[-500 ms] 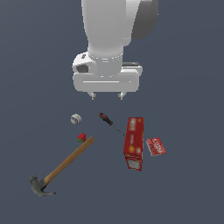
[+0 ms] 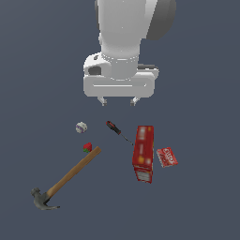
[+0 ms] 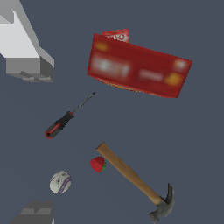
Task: Pick up a designated object from a clutter of objects.
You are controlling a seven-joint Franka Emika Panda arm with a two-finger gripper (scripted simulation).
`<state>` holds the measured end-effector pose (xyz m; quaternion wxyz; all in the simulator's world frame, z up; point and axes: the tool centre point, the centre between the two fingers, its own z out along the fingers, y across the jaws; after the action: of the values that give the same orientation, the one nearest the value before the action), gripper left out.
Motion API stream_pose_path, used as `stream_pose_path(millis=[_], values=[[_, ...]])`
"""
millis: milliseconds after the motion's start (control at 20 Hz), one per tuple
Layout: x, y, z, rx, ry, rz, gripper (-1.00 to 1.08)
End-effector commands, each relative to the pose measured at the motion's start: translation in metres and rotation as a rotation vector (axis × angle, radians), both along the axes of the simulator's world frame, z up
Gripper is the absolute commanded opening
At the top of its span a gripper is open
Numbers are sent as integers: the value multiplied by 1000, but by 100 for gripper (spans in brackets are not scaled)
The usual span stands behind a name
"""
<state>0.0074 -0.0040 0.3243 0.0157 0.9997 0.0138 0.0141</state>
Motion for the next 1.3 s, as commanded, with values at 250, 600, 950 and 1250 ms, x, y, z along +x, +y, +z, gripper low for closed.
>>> stream_pose_path(millis=[250,600,950,1250], values=[[0,3,1,-5,-5,10,100],[0,2,-17,-6,-1,56,100],[-2,2,-57,-5,7,161,100],[-11,1,-107,-3,16,299,100]])
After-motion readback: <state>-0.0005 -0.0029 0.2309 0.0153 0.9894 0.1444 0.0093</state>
